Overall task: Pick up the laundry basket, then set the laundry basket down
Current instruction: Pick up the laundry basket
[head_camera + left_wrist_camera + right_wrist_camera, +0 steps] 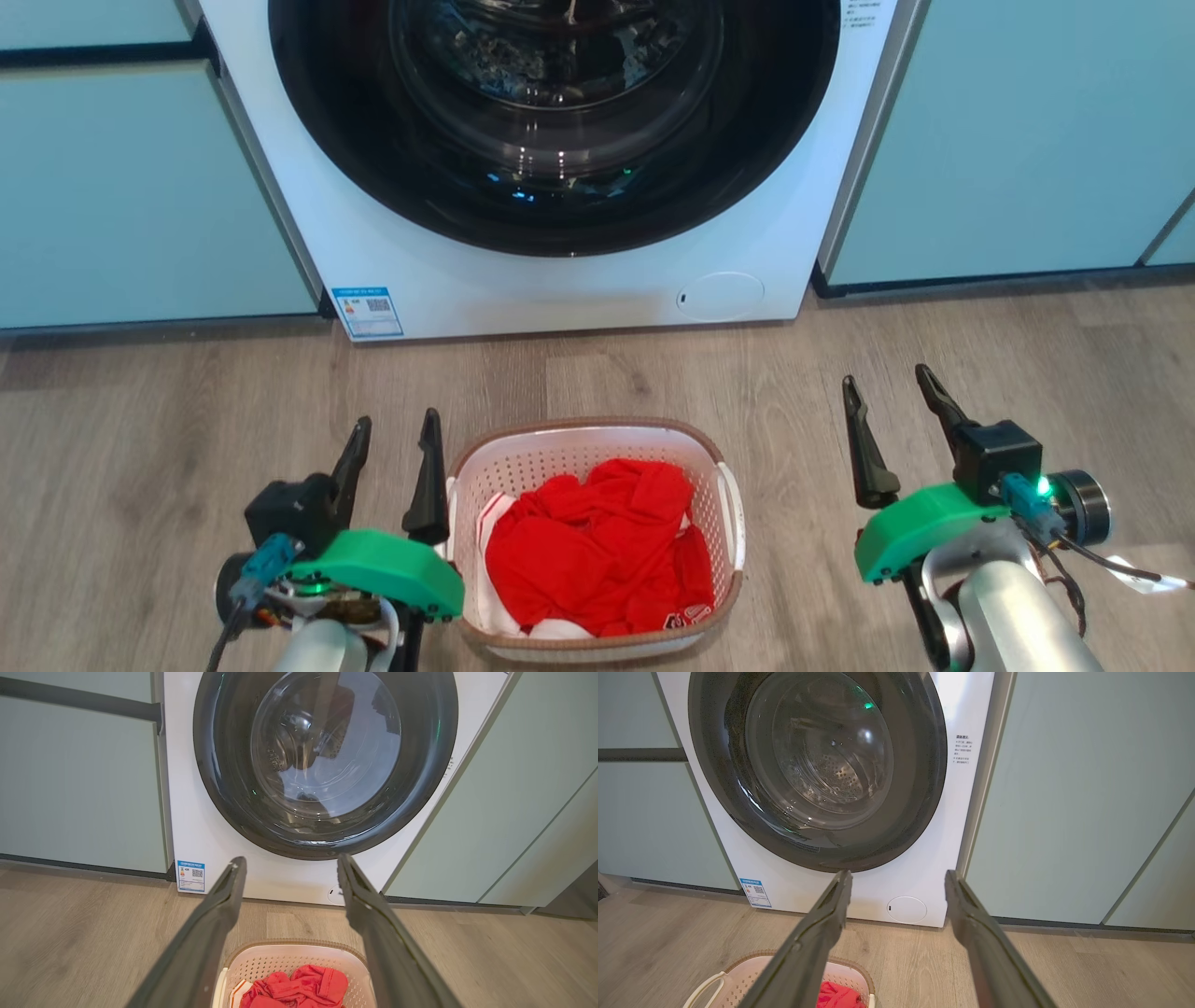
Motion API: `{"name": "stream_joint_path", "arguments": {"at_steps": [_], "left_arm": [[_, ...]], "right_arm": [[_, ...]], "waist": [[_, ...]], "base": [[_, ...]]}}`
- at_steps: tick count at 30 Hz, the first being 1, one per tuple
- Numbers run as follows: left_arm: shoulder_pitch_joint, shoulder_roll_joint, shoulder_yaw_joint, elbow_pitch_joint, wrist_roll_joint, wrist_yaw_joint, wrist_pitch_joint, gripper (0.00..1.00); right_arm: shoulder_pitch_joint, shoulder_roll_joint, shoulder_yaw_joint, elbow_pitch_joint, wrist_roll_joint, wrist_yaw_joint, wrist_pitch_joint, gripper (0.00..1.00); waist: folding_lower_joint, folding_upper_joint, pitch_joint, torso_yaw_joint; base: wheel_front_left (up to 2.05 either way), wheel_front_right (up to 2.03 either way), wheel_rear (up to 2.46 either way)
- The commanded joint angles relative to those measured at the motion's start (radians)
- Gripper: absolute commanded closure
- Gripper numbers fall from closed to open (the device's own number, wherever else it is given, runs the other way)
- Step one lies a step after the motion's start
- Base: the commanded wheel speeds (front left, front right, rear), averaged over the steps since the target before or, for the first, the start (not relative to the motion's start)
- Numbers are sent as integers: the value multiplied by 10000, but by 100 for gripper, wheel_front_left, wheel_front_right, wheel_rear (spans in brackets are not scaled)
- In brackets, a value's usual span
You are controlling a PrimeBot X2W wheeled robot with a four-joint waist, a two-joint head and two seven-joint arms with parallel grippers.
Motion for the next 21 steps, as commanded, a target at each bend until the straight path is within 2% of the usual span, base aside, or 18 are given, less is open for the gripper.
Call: {"name": "stream_joint_path", "arguments": {"at_steps": [1,8,14,21], "left_arm": [[-478,-24,339,-324,66,62,-53,0],[-545,-24,260,197,187,375,-53,0],[-1093,-24,327,780,314,587,-53,0],[-2287,-24,104,2581,564,302,-53,0]], "right_arm": [[-445,73,224,-284,83,71,-124,0],[-557,73,262,-81,45,71,-124,0],[-1010,67,303,198,85,71,-124,0],[-2029,-24,666,911,297,71,-124,0]], "waist": [[0,-1,64,-10],[0,-1,584,-17],[0,-1,1733,4],[0,-1,3421,-19]], "base": [[0,0,0],[0,0,0],[0,0,0],[0,0,0]]}}
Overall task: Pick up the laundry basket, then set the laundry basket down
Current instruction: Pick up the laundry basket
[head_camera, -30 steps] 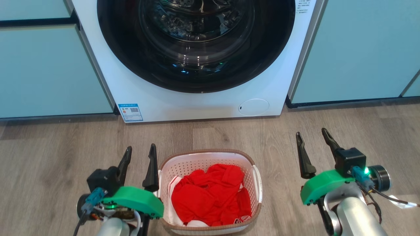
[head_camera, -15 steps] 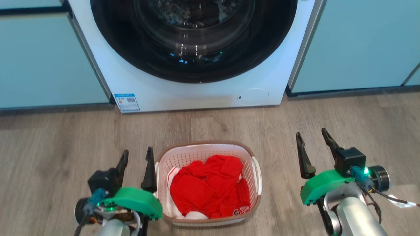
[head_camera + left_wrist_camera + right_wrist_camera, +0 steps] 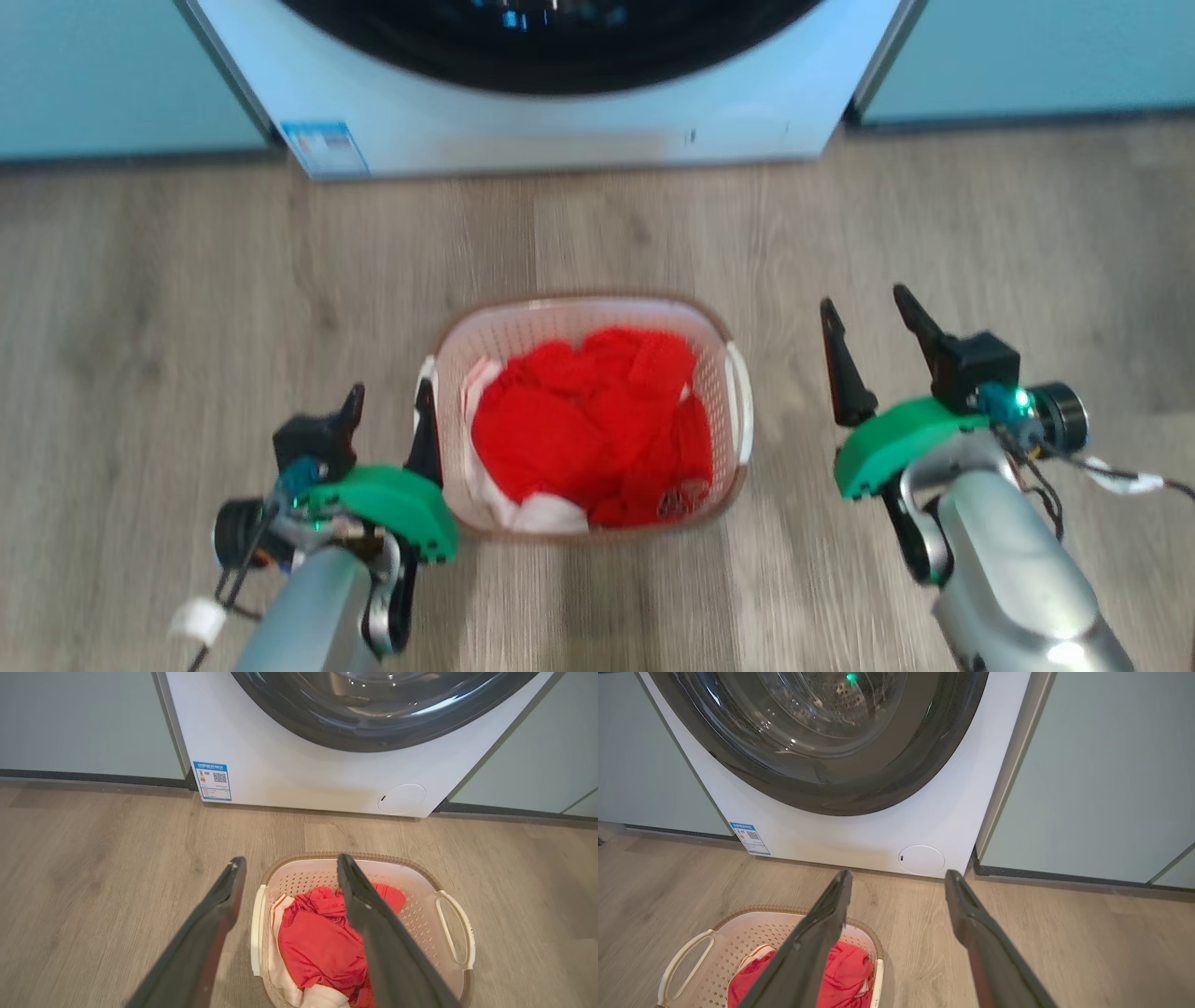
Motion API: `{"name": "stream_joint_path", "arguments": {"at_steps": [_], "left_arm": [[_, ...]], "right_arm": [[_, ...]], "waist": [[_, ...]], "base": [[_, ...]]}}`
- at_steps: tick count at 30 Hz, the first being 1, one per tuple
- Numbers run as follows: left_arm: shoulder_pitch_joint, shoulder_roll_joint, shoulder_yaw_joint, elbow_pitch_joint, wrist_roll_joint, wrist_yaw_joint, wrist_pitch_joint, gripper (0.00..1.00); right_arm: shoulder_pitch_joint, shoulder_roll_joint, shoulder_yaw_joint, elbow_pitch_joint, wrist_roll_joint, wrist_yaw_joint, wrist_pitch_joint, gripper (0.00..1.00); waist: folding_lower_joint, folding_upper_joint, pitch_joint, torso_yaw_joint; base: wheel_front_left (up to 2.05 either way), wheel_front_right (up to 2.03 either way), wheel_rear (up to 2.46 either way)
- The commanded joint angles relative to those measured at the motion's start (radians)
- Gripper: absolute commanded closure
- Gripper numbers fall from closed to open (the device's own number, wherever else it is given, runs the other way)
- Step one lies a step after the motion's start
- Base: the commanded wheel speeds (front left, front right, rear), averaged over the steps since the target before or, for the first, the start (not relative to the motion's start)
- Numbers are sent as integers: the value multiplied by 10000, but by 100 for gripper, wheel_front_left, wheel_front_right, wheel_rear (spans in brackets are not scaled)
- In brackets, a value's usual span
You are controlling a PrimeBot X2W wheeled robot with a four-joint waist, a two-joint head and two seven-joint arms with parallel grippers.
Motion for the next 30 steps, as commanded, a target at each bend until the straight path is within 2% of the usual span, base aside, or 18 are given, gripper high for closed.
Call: {"name": "stream_joint_path", "arguments": {"at_steps": [1,5,9,20,30], "left_arm": [[-567,28,307,-44,133,-38,-53,0],[-1446,28,550,928,134,-228,-53,0],[-2605,28,688,2466,196,-656,-53,0],[-4739,124,705,5276,779,-1273,-53,0],[-5965,226,473,6897,965,-1607,-53,0]], "right_arm": [[-388,2,277,-144,164,71,-124,0],[-1161,-14,520,460,434,71,-124,0],[-2073,13,930,1532,871,71,-124,0],[-4231,98,2336,4551,2356,71,149,0],[-5159,104,3907,5533,4246,71,1140,0]], "waist": [[-2,0,917,-12],[-2,0,1861,-68],[-2,0,2805,-119],[-2,0,4376,-246],[-2,0,5129,-211]], "base": [[0,0,0],[0,0,0],[0,0,0],[0,0,0],[0,0,0]]}}
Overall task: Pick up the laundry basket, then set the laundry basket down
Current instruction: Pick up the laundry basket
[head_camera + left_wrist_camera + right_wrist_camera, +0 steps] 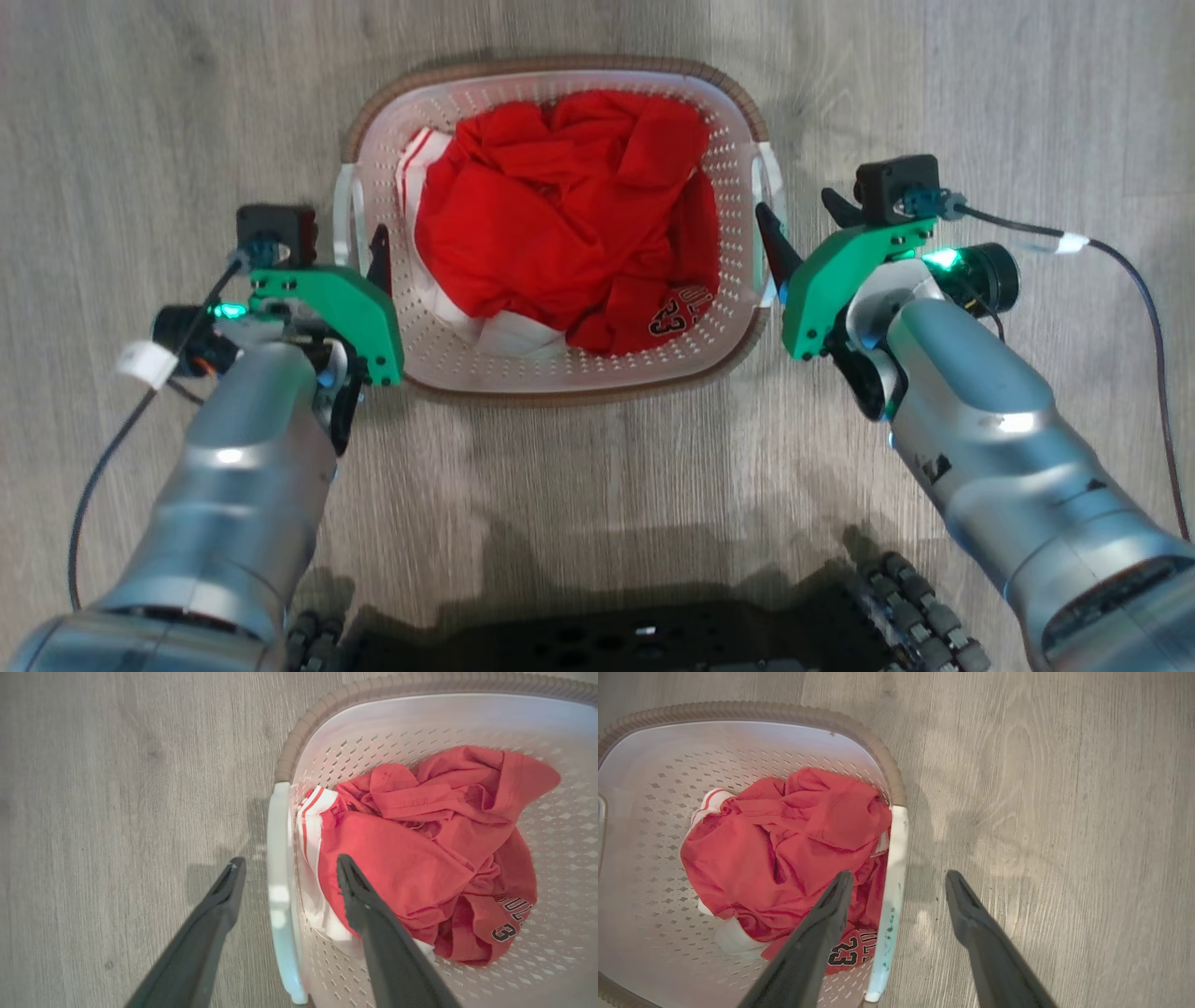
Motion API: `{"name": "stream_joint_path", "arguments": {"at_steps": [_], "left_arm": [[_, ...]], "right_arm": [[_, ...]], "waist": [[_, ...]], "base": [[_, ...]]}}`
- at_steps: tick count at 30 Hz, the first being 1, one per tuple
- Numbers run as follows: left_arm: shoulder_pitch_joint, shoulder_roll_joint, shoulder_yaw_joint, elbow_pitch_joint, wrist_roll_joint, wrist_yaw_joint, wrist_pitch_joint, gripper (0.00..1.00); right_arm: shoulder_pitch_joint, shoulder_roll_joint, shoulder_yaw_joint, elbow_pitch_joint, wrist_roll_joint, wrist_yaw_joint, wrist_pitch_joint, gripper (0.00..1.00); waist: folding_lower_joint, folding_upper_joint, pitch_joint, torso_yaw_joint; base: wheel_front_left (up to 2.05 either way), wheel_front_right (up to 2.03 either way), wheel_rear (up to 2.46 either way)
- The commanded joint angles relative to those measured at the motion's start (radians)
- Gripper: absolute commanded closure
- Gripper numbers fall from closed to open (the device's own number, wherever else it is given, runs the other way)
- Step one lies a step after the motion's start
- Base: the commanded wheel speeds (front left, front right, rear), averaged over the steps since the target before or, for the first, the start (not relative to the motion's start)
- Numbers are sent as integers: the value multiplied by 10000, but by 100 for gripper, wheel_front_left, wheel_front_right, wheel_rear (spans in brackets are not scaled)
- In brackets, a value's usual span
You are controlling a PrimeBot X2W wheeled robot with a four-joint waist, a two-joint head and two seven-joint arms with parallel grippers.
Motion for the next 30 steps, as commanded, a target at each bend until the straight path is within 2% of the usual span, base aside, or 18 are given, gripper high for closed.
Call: {"name": "stream_joint_path", "arguments": {"at_steps": [1,5,13,30], "left_arm": [[-69,357,149,66,95,-82,-50,0],[-515,350,19,448,28,-301,425,0],[-978,340,-321,613,-66,-593,1396,0],[-1705,386,-980,664,-373,-675,2621,0]], "right_arm": [[88,162,247,-27,243,71,50,0],[-245,163,795,252,1211,71,592,0],[-840,163,1657,913,1852,71,1232,0],[-1868,164,2755,1506,2882,71,1854,0]], "waist": [[-1,0,169,13],[-1,0,491,67],[-1,0,903,107],[-1,0,1728,147]], "base": [[0,0,0],[0,0,0],[0,0,0],[0,0,0]]}}
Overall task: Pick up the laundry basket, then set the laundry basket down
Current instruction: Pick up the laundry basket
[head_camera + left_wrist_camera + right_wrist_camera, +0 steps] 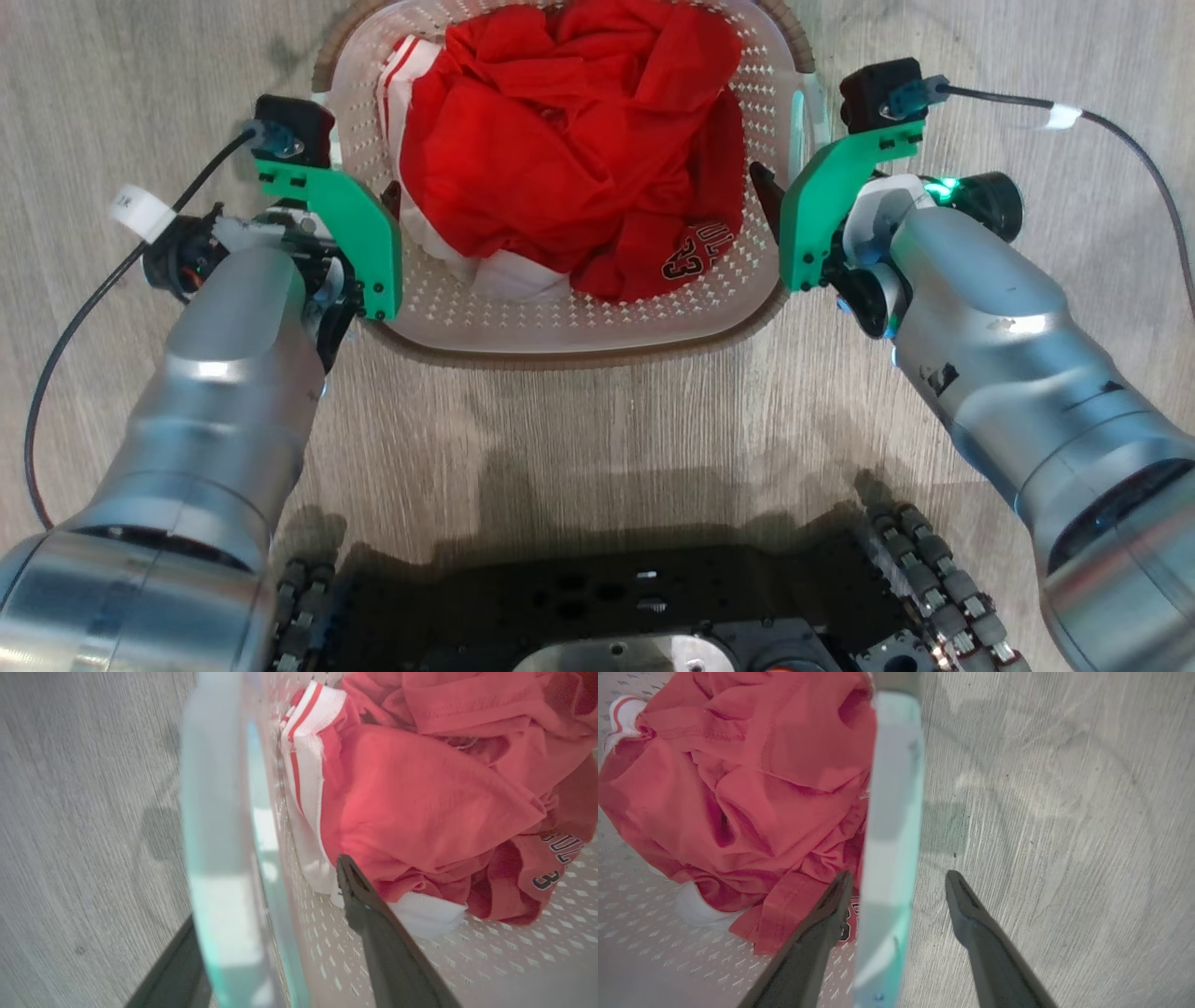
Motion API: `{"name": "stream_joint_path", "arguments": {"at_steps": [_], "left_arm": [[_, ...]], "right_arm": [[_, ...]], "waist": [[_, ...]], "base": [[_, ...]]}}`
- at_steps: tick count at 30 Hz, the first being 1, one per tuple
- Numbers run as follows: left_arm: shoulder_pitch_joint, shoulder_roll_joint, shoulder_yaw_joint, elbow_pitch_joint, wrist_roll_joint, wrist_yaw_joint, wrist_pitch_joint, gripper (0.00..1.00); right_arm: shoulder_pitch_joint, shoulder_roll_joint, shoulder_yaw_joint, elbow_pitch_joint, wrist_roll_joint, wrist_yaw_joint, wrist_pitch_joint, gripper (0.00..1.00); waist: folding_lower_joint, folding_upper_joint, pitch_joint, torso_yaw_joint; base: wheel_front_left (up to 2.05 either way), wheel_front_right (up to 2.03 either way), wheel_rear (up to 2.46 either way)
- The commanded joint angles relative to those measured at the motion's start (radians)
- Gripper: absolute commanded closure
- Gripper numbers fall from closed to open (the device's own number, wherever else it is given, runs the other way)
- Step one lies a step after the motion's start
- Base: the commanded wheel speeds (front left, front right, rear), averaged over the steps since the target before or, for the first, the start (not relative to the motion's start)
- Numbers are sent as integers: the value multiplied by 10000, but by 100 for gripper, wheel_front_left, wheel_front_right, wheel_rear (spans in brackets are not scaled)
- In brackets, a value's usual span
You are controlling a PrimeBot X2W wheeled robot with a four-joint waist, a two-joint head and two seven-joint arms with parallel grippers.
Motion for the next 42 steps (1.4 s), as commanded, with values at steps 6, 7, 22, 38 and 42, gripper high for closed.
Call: {"name": "stream_joint_path", "arguments": {"at_steps": [6,7,22,38,42], "left_arm": [[9,339,-43,-61,-189,-62,100,0],[9,339,-43,-61,-189,-62,100,0],[-35,229,-269,-59,-528,-63,233,100],[150,164,-807,-58,-1125,-63,754,100],[285,149,-1019,-58,-1356,-63,921,100]], "right_arm": [[260,166,471,-23,410,71,-5,0],[260,166,471,-23,410,71,-5,0],[29,166,1216,212,982,71,-101,100],[-76,166,1810,525,1459,71,-141,100],[-28,166,1961,606,1546,71,-32,100]], "waist": [[0,0,120,21],[0,0,120,21],[0,0,237,130],[0,0,-26,121],[0,0,-317,106]], "base": [[0,0,0],[0,0,0],[0,0,0],[0,0,0],[0,0,0]]}}
